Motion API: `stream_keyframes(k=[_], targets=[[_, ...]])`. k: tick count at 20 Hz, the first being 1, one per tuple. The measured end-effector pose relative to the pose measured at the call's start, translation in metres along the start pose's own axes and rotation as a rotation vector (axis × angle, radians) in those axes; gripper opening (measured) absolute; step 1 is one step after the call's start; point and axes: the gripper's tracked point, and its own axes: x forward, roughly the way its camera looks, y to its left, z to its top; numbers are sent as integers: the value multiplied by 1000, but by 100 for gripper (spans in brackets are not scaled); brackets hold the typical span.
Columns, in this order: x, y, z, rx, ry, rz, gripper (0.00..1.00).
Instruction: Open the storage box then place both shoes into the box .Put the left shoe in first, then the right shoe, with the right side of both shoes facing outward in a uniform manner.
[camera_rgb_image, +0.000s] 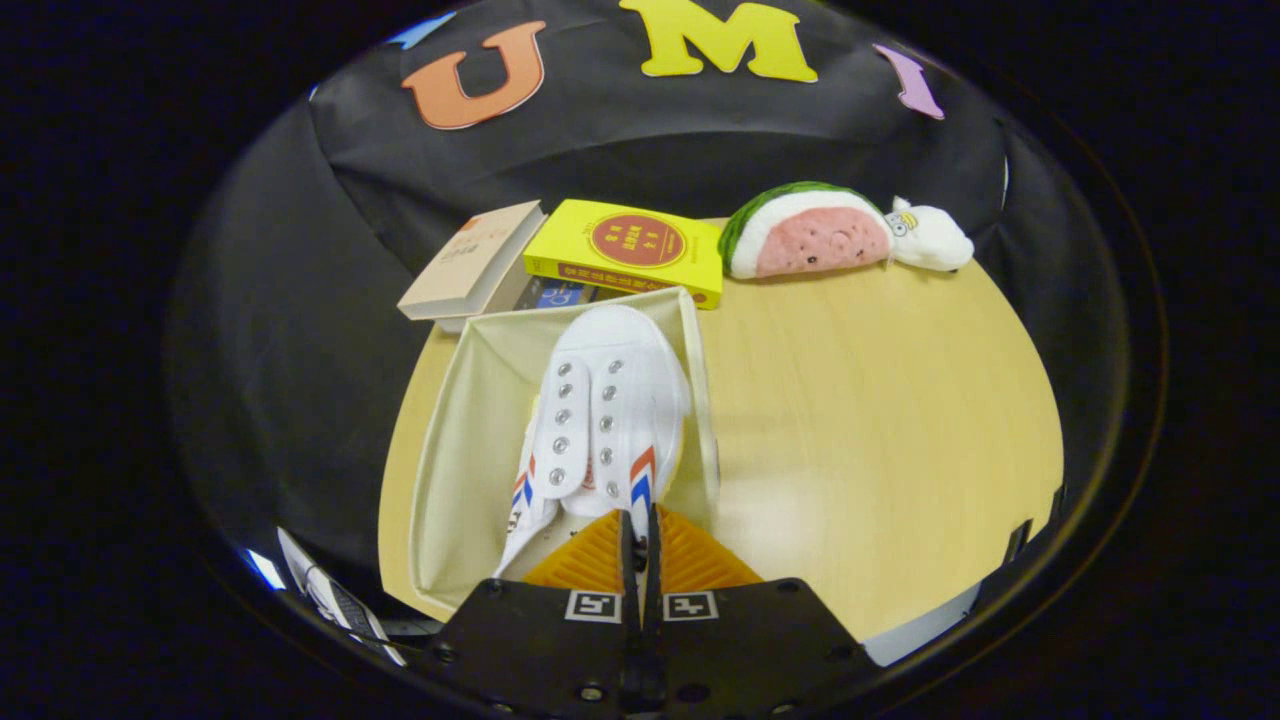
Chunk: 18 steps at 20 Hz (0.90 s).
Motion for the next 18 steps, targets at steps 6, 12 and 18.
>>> stream_keyframes(k=[6, 12, 18], targets=[[23, -2, 1, -29, -9, -74, 1], [12, 12, 4, -61, -82, -39, 36], [-40, 7, 11, -77, -178, -35, 96]])
